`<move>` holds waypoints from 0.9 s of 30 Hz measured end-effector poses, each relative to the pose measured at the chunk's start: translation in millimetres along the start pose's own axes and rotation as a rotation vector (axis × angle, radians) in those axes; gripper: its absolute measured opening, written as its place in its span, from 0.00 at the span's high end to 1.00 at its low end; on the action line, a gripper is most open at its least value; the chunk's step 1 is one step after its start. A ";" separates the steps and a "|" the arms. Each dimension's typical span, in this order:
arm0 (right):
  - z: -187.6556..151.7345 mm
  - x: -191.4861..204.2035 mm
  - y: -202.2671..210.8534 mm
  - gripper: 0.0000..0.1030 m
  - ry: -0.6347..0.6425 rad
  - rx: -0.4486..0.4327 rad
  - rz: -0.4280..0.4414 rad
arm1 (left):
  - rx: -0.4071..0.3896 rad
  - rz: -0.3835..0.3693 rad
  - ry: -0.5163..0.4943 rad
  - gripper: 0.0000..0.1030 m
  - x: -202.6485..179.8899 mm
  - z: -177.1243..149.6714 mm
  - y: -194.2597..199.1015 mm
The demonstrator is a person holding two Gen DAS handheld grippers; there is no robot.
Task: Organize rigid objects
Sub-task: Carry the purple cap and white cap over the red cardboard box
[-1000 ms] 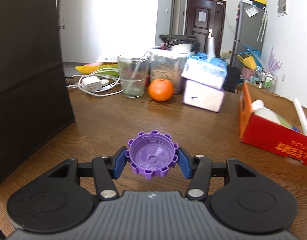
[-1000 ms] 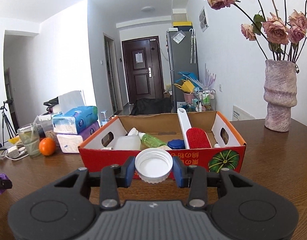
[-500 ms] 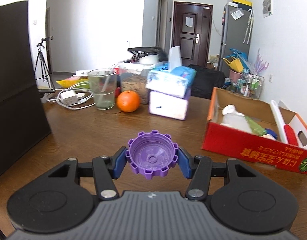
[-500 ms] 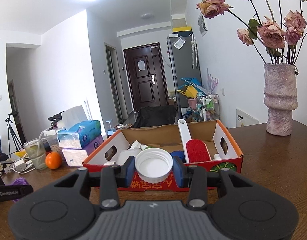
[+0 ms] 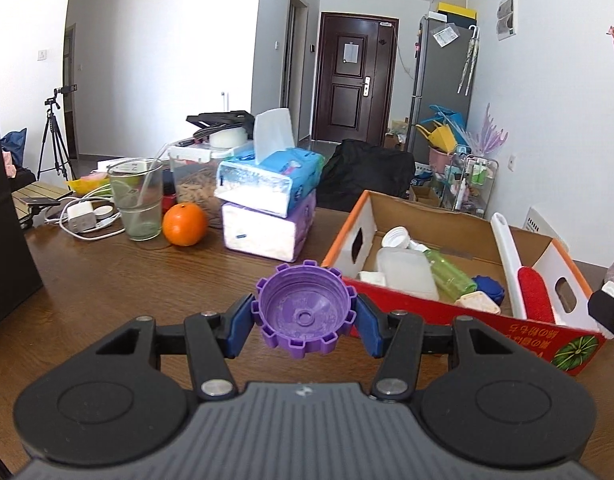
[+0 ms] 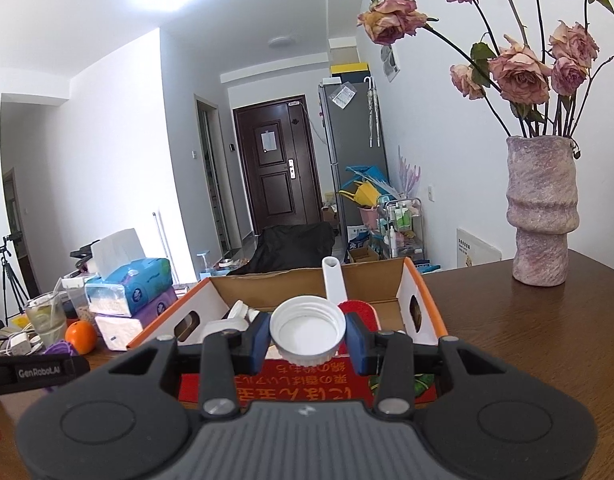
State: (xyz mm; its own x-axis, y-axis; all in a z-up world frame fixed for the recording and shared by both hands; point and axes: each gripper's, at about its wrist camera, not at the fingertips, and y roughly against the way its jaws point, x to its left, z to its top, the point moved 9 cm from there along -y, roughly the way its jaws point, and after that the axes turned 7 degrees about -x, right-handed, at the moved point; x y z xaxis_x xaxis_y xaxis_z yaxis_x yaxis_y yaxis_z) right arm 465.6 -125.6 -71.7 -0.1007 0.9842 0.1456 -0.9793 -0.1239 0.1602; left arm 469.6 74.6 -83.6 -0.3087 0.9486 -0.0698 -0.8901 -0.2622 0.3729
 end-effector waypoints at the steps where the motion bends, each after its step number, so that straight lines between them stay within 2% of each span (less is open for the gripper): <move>1: 0.1 -1.4 -1.9 0.62 0.002 0.000 -0.002 | -0.001 -0.002 0.001 0.47 -3.0 1.0 -1.9; 13: 4.6 -13.5 -28.6 0.62 0.038 -0.012 -0.017 | -0.013 -0.030 0.012 0.47 -28.0 14.2 -27.0; 27: 7.8 -19.1 -67.7 0.62 0.087 -0.018 -0.027 | -0.024 -0.067 -0.032 0.47 -71.0 25.3 -66.7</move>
State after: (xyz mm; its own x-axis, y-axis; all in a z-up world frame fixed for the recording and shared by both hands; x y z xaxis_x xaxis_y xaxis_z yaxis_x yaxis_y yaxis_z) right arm 535.3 -137.1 -77.7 -0.0886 0.9945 0.0564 -0.9848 -0.0959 0.1451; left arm 559.3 29.2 -80.2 -0.2374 0.9693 -0.0637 -0.9163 -0.2016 0.3461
